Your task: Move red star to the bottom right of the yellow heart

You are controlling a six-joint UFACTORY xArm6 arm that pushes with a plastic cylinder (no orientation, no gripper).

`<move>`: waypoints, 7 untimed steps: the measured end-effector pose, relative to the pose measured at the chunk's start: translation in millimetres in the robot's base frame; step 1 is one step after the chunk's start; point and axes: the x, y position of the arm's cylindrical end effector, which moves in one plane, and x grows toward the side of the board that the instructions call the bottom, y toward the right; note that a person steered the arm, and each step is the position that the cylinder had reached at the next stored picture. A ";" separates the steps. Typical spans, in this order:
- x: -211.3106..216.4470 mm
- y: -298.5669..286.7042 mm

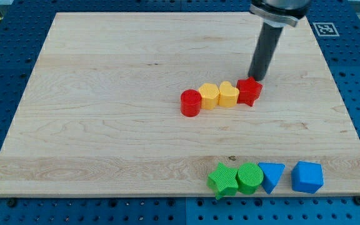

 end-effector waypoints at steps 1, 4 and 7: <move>-0.9 -20.0; 7.7 -37.6; 39.1 -7.8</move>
